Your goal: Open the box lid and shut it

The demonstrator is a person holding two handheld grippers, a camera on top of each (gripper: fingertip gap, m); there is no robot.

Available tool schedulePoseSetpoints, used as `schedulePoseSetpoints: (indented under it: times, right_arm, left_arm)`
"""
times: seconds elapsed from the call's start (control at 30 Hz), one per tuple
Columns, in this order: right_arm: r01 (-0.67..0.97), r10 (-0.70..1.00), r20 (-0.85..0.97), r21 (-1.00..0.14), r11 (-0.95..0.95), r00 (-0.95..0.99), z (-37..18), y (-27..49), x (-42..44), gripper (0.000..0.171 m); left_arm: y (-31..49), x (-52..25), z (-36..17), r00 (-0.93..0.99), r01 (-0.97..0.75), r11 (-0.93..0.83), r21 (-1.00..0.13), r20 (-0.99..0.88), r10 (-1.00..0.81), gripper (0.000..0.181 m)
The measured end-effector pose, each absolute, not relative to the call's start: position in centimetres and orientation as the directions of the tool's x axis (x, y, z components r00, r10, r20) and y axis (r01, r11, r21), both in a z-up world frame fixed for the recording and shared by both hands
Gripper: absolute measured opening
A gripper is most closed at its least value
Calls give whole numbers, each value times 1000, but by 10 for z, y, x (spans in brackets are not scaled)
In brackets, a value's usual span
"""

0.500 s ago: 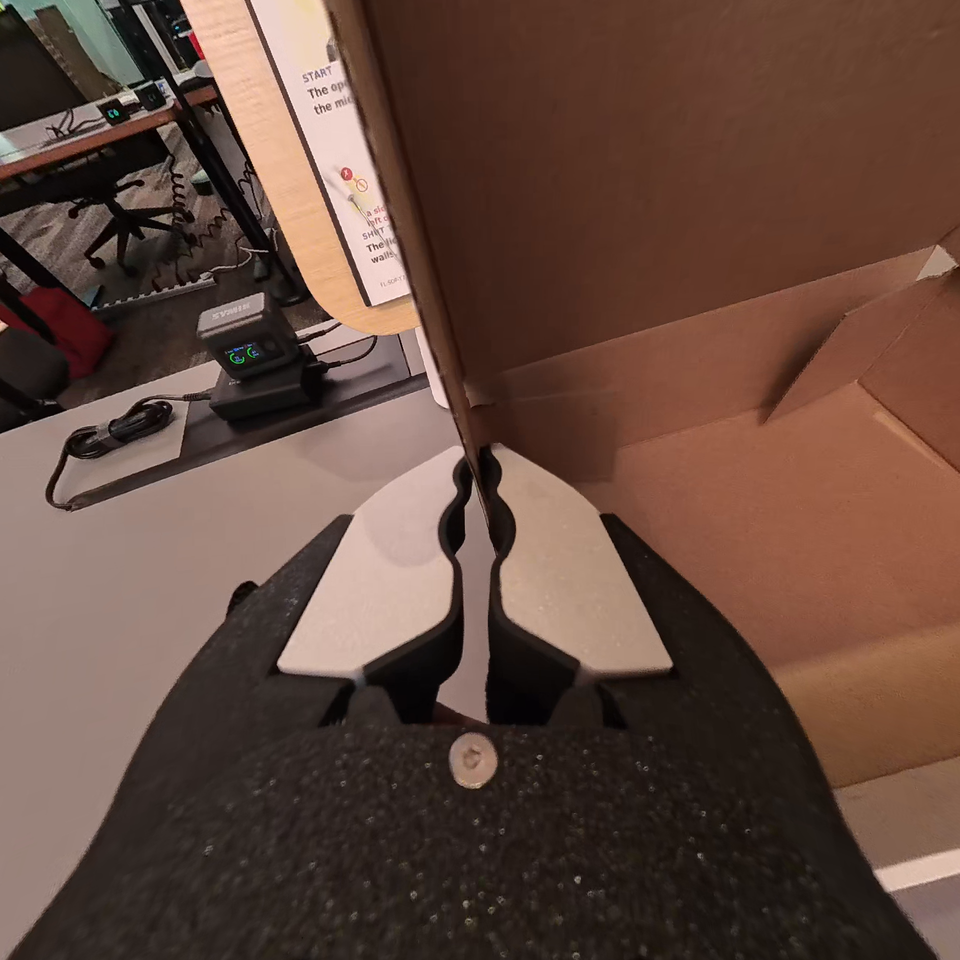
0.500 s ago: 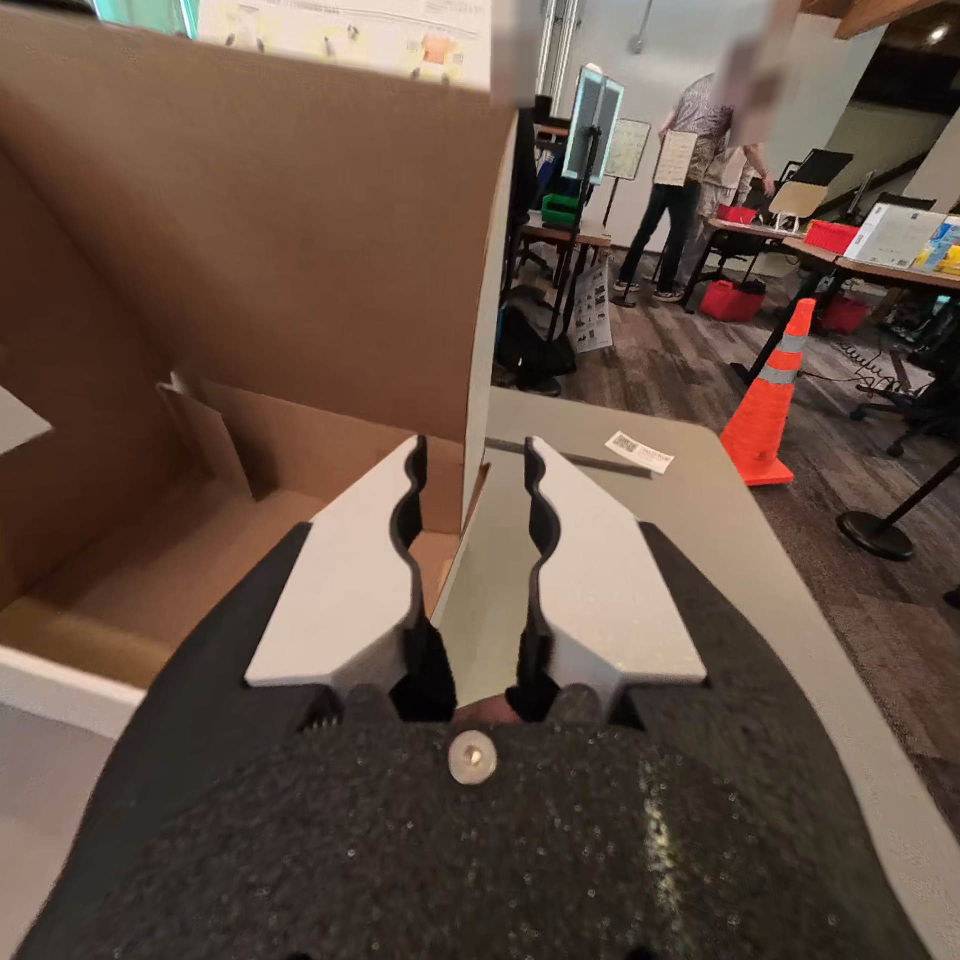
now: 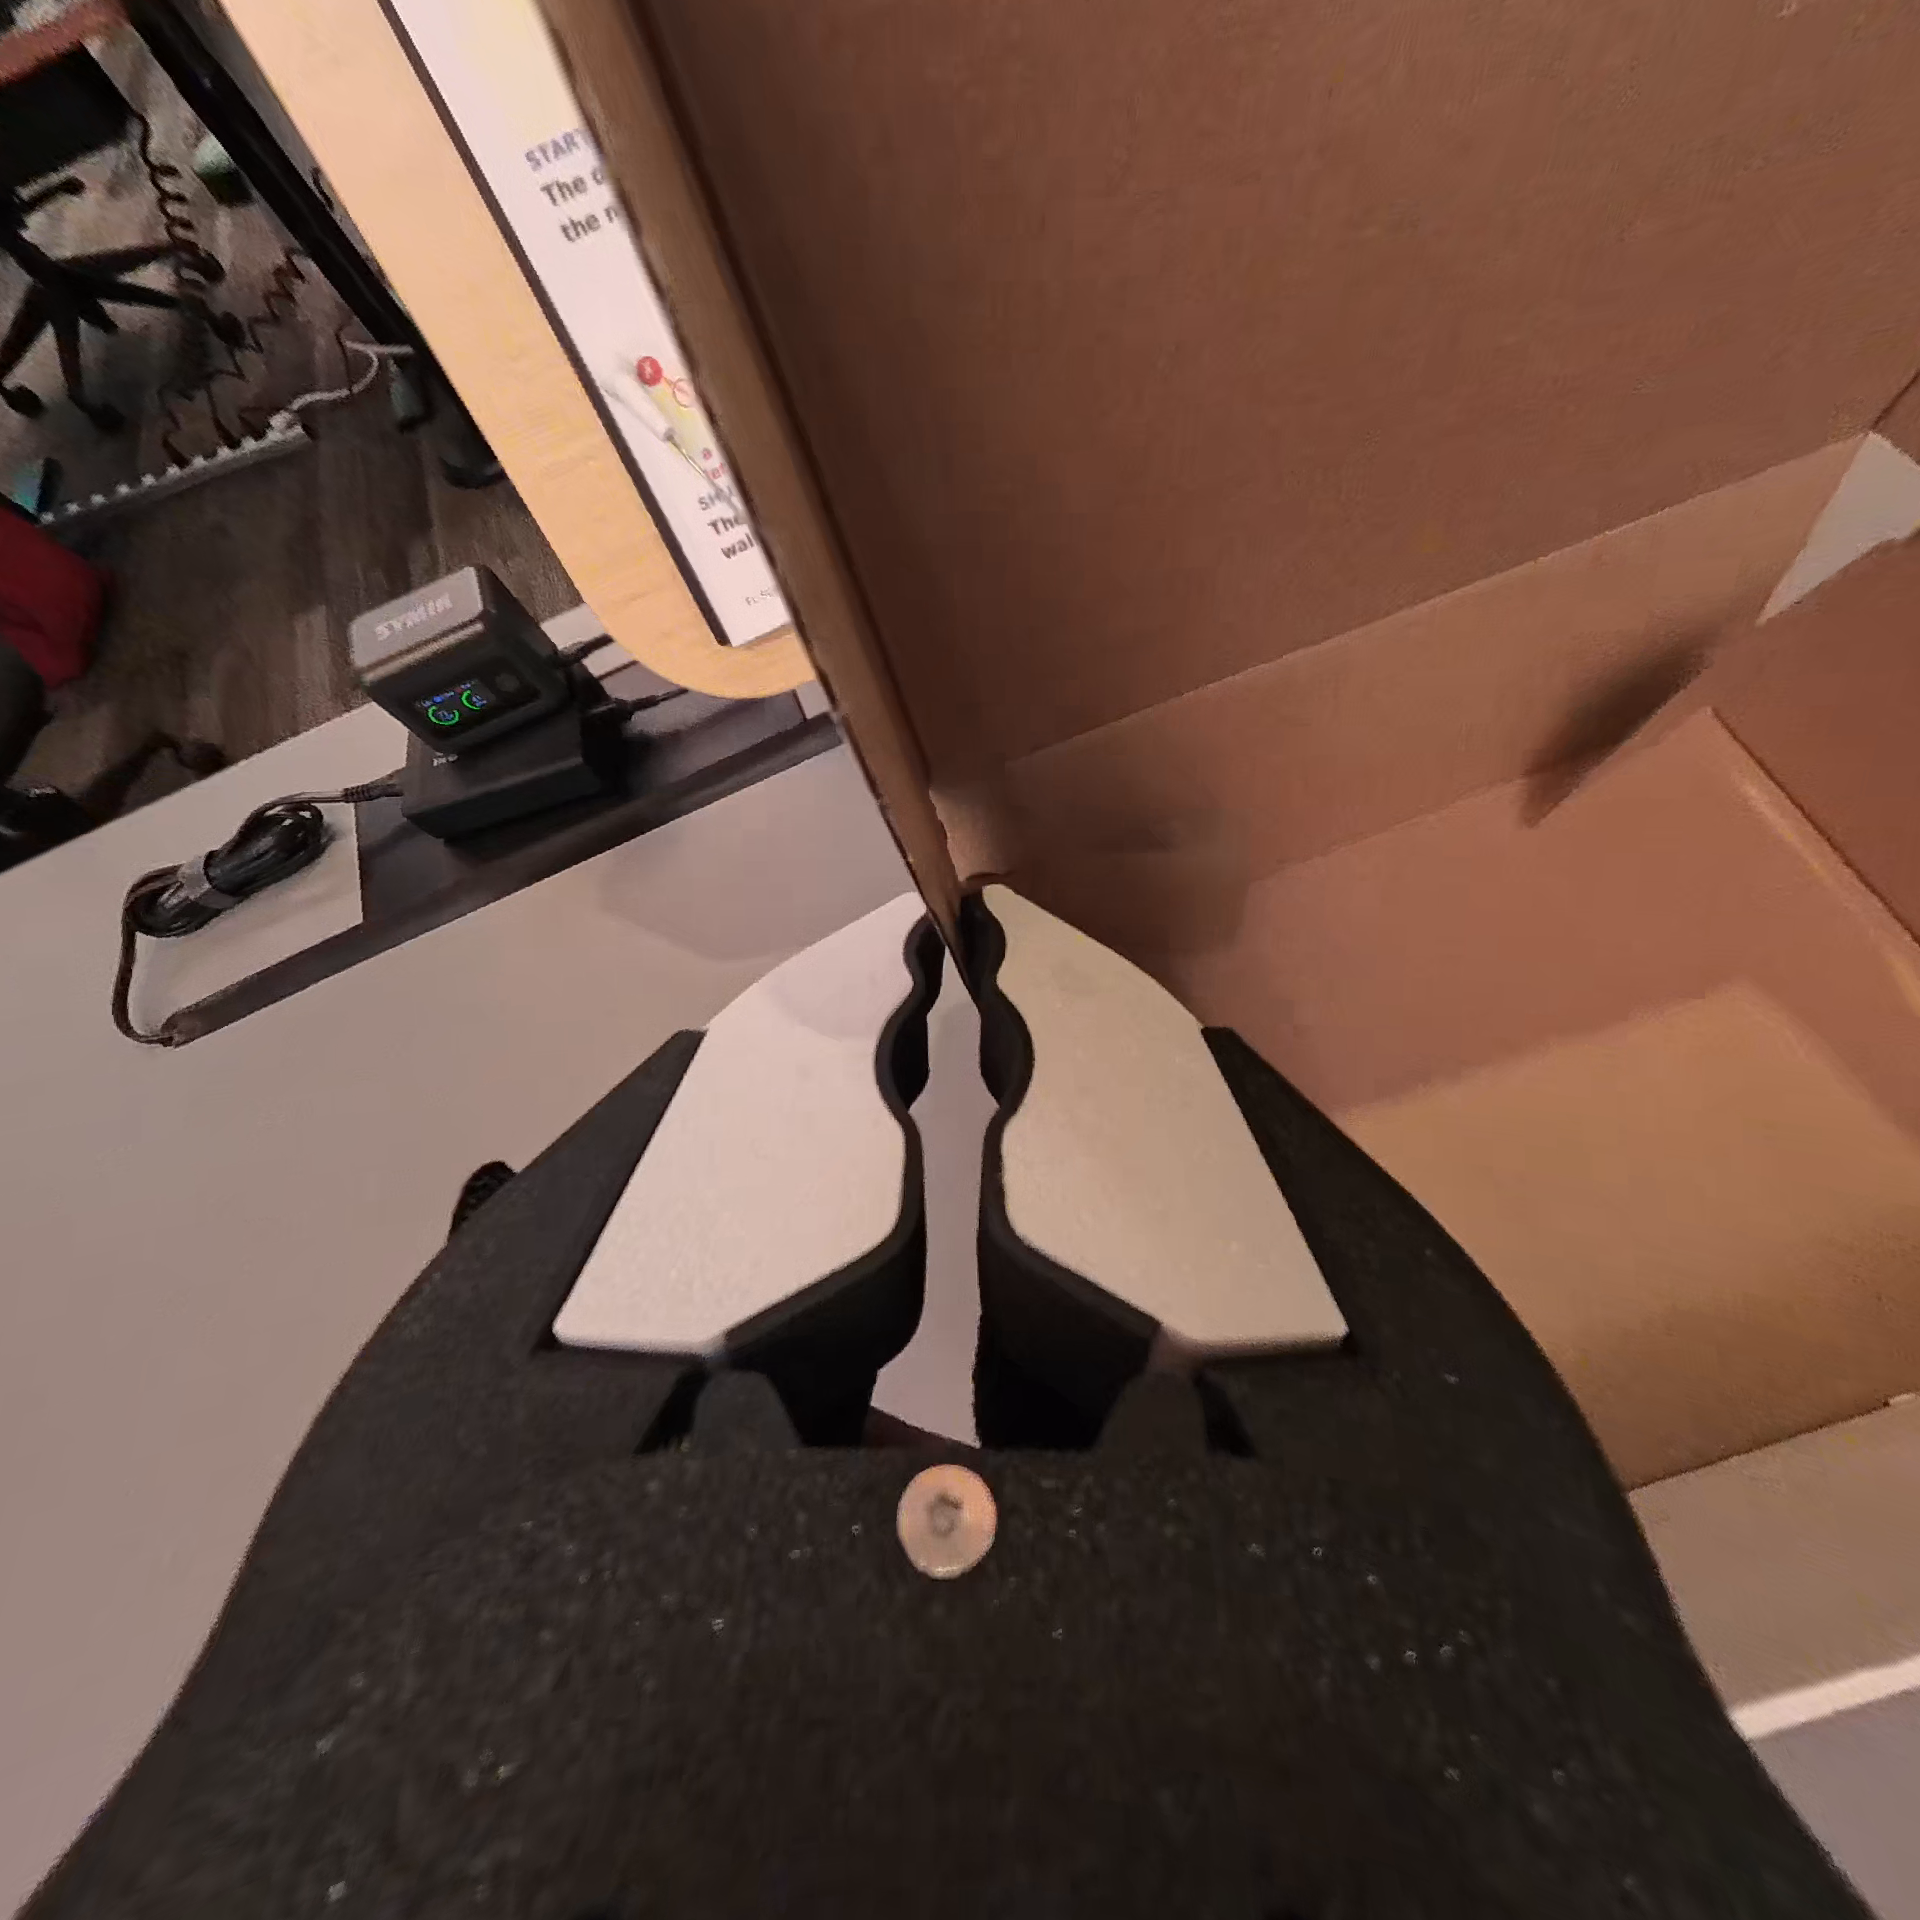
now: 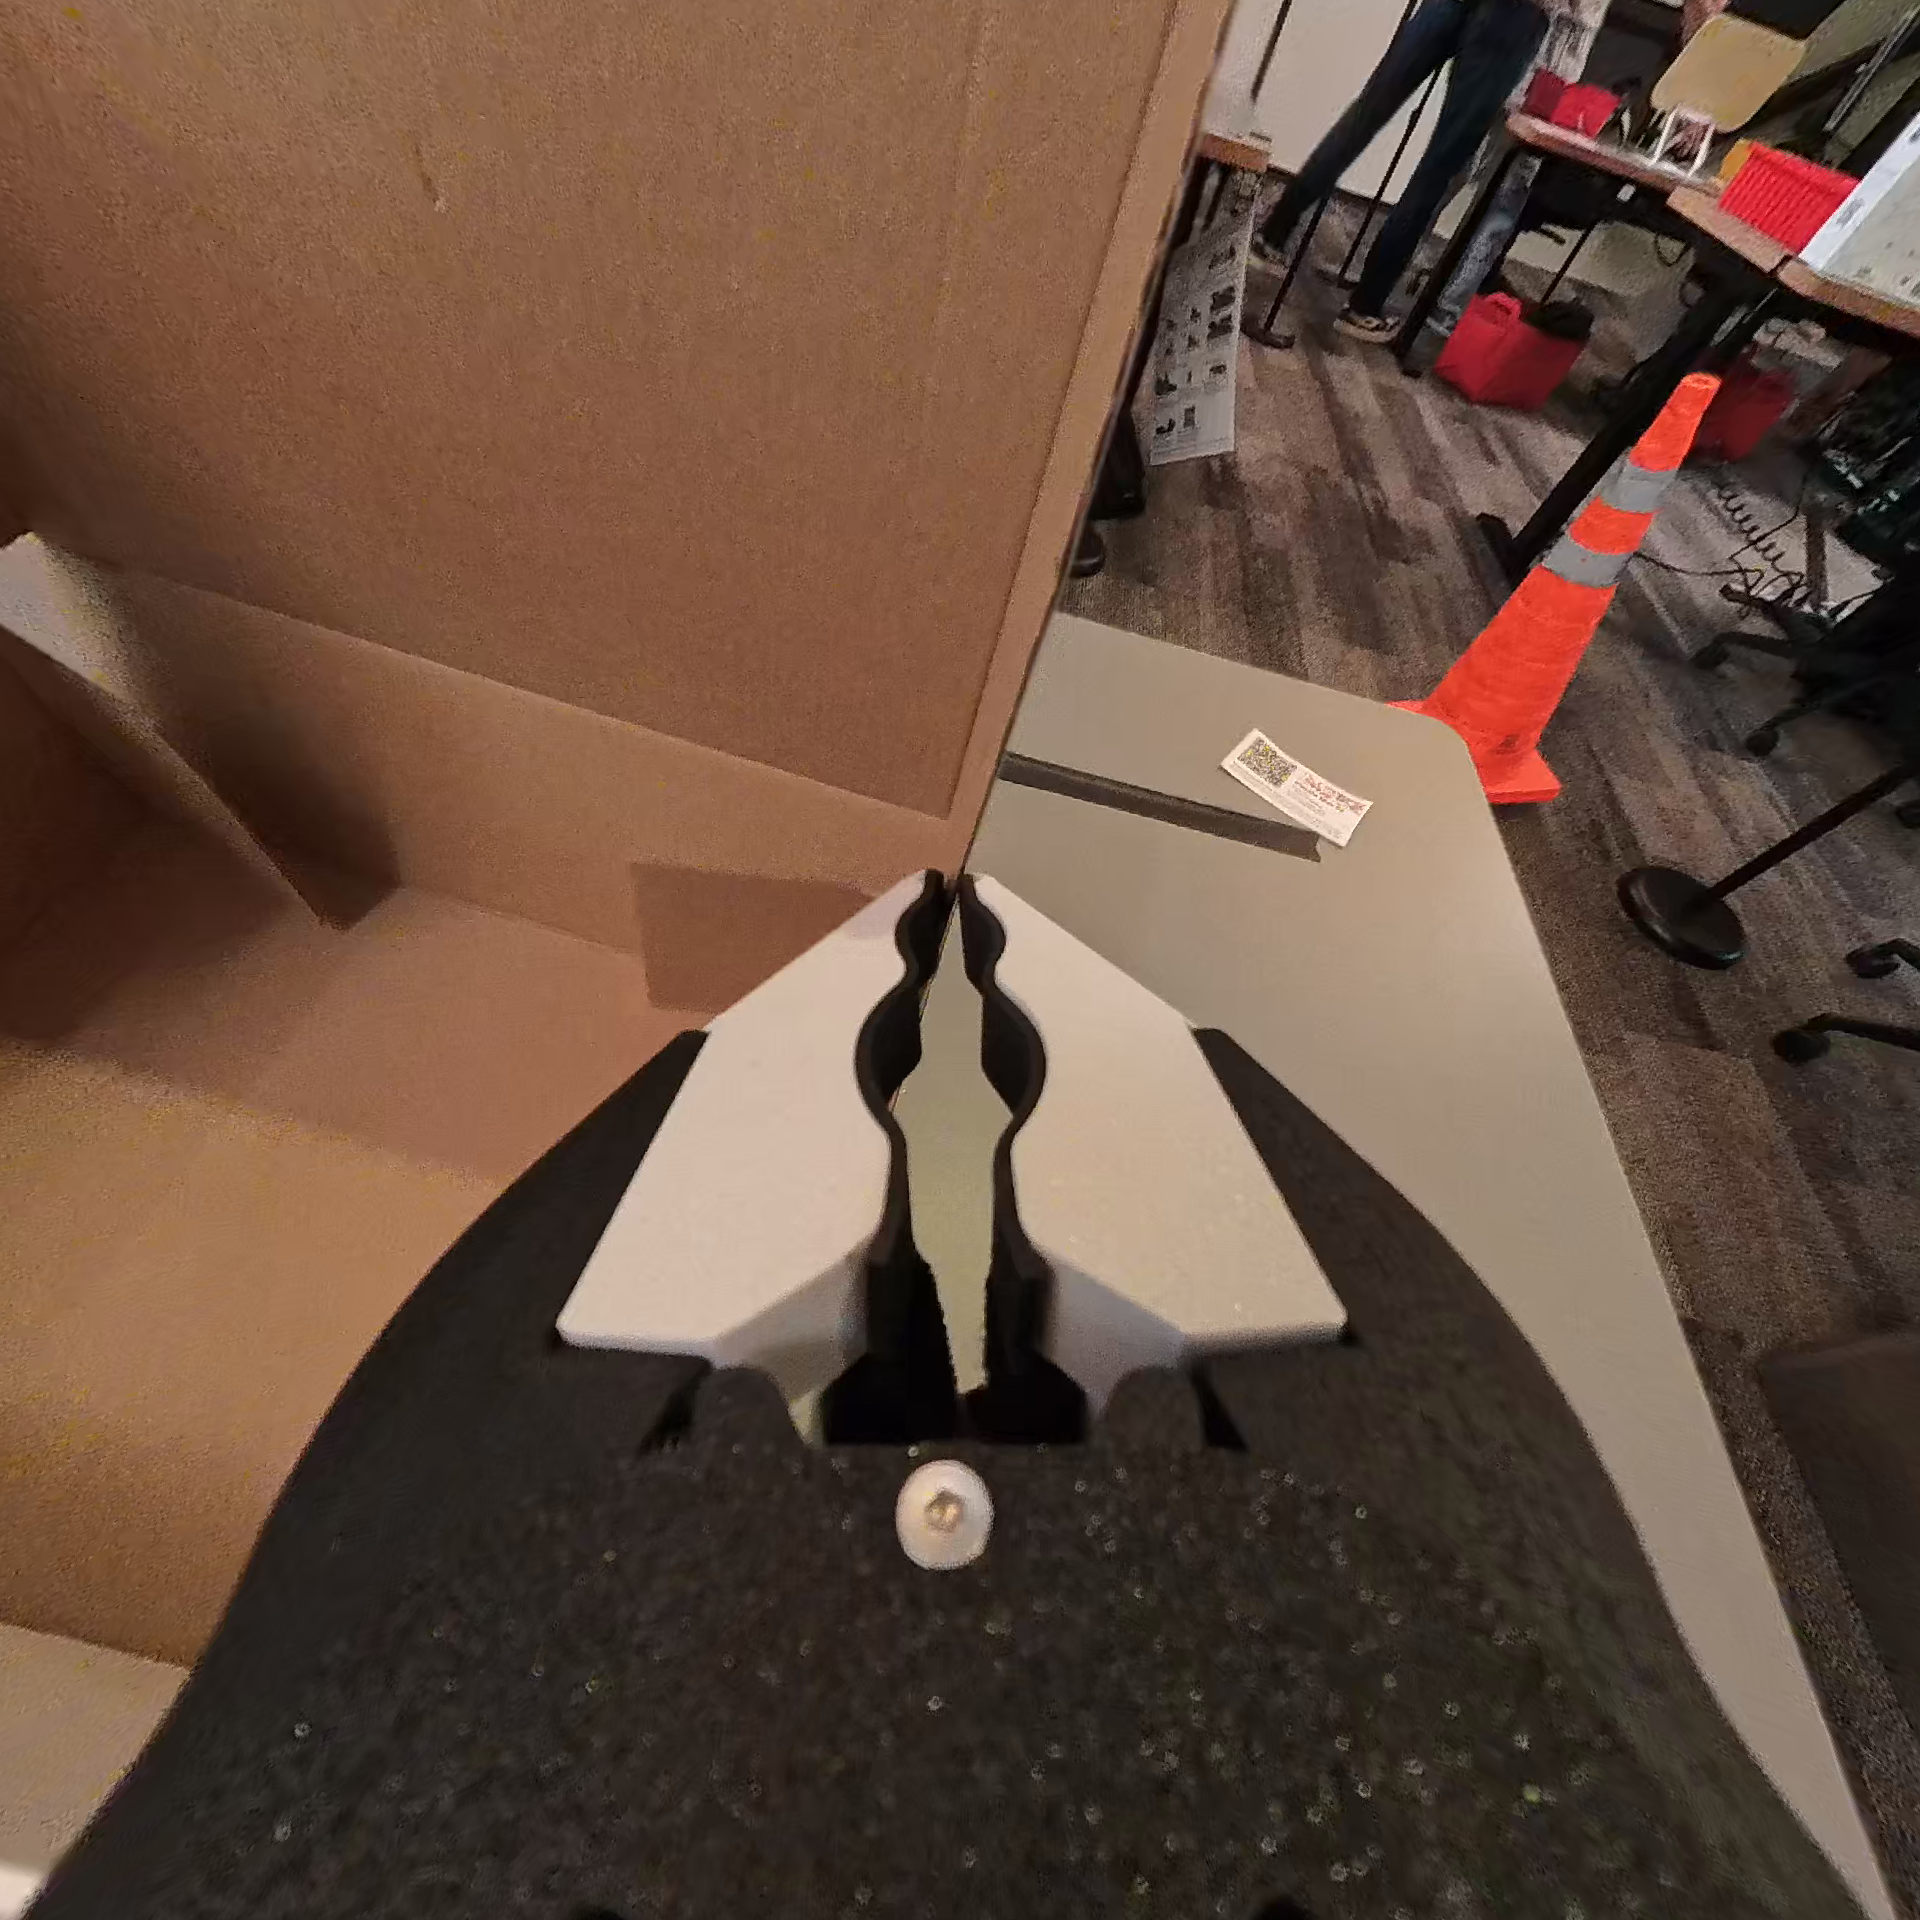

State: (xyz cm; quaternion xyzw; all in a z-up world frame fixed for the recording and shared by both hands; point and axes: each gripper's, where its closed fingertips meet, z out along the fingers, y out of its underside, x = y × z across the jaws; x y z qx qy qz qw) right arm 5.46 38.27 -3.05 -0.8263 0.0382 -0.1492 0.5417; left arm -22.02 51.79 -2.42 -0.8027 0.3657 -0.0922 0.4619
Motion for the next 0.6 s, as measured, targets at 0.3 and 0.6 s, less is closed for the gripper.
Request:
schedulePoseSetpoints:
  times: [0.3,0.6]
  right_arm:
    - [82,-169,177,-885,-458,969,-34,392,37,2]
    - [68,-186,167,-892,-446,968,-35,387,38,13]
  left_arm:
    - [518,-221,-24,705,-539,-333,-774,-198,-680,5]
    - [520,-235,-27,735,-497,-320,-806,-195,-649,12]
